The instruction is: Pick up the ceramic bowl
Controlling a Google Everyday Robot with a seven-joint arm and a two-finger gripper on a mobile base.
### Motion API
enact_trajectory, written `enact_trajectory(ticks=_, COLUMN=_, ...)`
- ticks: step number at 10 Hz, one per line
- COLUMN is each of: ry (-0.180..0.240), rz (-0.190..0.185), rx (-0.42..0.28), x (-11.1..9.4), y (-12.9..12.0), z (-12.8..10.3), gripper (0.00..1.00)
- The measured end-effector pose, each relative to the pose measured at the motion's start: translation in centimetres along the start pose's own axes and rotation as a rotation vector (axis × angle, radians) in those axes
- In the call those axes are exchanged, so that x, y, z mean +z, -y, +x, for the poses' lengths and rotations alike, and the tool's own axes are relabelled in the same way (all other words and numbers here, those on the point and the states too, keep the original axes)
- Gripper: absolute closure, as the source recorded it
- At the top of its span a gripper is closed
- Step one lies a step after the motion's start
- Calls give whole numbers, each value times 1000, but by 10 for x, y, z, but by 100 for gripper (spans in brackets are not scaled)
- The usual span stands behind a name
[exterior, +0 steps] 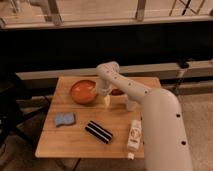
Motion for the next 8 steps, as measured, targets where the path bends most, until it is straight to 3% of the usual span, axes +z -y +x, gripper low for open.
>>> enact_trajectory(ticks=3, ry=6, rz=-5, rx=-11, x=1, y=-2, z=0, gripper=25)
enact_trajectory(ticks=6, ry=11, rz=-9, rx=-24, x=1, y=-3, z=-1, gripper=51)
enact_trajectory(ticks=8, ry=15, rz=-13, rx=-35, x=1, y=-4, z=-2, gripper=63)
